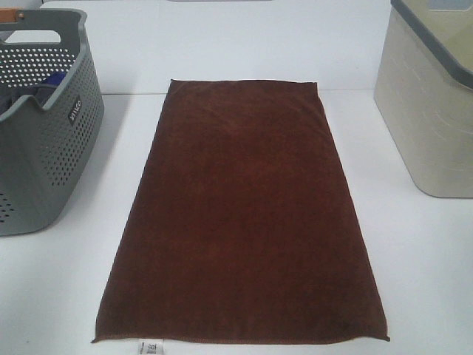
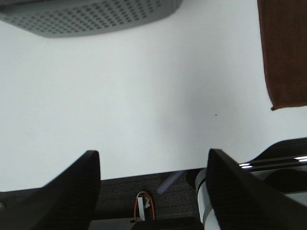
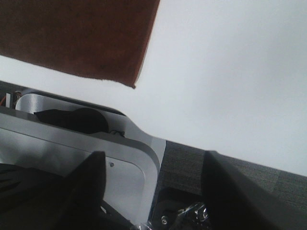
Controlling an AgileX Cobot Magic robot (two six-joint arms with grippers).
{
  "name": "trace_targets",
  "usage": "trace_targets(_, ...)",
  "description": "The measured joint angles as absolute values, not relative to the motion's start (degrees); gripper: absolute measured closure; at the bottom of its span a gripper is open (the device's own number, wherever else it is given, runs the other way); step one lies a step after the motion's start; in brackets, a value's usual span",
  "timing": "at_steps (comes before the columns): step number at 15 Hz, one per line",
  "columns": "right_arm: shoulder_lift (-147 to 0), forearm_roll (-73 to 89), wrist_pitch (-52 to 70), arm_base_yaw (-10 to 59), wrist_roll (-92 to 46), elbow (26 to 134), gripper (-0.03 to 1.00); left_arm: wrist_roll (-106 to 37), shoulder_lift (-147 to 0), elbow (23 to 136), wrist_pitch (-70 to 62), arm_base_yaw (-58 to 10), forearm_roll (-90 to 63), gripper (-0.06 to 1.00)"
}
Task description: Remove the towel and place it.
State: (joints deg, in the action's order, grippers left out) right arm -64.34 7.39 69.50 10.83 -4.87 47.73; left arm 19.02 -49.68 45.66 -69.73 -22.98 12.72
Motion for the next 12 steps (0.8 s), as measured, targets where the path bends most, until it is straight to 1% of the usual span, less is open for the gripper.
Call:
trace_targets(3,-57.2,7.4,66.6,10.8,-4.9,39.7,0.4,18.9,-35.4,36.4,-67.3,-23.0,11.5,0.33)
trace_targets(6,-49.9,7.4,62.7,10.8,-5.6,35.1,0.4,14.6,-23.8,31.5,-65.8,-23.0,10.1,0.33)
trace_targets(10,-37.9,7.4,59.4,10.8,-7.5,30.6,0.4,8.4,-17.1,29.1,-61.5,-23.0,7.0,0.33)
trace_targets(11,-31.4,7.4,59.3,10.8,-8.1,30.1,0.4,3.2,-16.8,28.7,-60.6,-23.0,3.7,0.33)
trace_targets(12,-27.8,7.4,59.2,10.8,-8.5,30.1,0.4,0.8,-16.7,28.7,-60.4,-23.0,2.1,0.33)
